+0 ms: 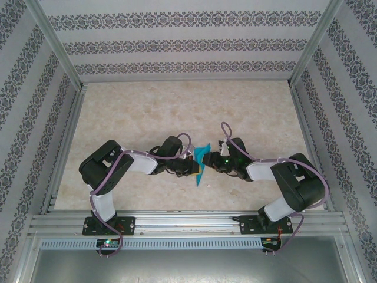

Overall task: Fold a paper plane with a square sheet of paper (fold left side to right side)
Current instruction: Fold the wing for the fifth time at the center of the table.

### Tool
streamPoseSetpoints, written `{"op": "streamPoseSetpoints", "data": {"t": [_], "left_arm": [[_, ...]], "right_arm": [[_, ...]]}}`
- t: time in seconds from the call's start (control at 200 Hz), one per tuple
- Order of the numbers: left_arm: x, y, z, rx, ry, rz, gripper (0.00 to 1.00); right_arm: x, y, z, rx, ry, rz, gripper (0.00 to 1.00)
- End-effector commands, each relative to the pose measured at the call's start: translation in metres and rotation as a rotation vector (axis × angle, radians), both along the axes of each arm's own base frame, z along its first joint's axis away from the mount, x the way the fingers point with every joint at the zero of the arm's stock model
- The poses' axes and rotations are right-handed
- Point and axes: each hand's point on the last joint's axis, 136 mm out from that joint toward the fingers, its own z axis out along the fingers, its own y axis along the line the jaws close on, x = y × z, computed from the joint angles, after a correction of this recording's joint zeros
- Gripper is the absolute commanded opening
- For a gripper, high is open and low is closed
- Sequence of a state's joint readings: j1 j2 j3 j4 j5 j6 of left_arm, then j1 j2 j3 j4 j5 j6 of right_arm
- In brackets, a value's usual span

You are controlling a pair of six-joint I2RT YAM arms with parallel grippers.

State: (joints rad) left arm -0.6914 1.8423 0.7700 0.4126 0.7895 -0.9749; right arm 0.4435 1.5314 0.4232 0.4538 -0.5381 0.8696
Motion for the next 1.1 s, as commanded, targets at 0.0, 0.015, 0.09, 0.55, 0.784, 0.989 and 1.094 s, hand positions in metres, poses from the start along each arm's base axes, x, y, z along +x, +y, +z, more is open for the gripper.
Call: {"op": "streamPoseSetpoints", "data": {"t": [0.0, 0.015, 0.09, 0.55, 0.784, 0.989, 1.094], "left_arm": [[0.0041, 0.0002, 0.0007, -0.033, 0.002, 0.007, 0.00], [0.0042, 0.0005, 0.0002, -0.032, 0.004, 0.008, 0.00], [0.0041, 0.0005, 0.0008, -0.035, 0.003, 0.007, 0.00], [0.0044, 0.0025, -0.0021, -0.025, 0.006, 0.016, 0.00], [0.0045, 0.0023, -0.0010, -0.028, 0.004, 0.016, 0.00], [0.0045, 0.0026, -0.0014, -0.026, 0.004, 0.017, 0.00], [0.0047, 0.0023, -0.0010, -0.027, 0.005, 0.016, 0.00]], "right_arm": [[0.0077, 0.0063, 0.0046, 0.006, -0.024, -0.005, 0.41], [0.0075, 0.0065, 0.0043, 0.007, -0.023, -0.004, 0.41], [0.0075, 0.0081, 0.0045, 0.010, -0.024, -0.001, 0.41], [0.0061, 0.0046, 0.0072, -0.009, -0.038, -0.006, 0.42], [0.0062, 0.0034, 0.0091, -0.012, -0.043, -0.011, 0.43], [0.0059, 0.0020, 0.0114, -0.018, -0.053, -0.013, 0.44], [0.0058, 0.0037, 0.0124, -0.010, -0.051, -0.005, 0.44]]}}
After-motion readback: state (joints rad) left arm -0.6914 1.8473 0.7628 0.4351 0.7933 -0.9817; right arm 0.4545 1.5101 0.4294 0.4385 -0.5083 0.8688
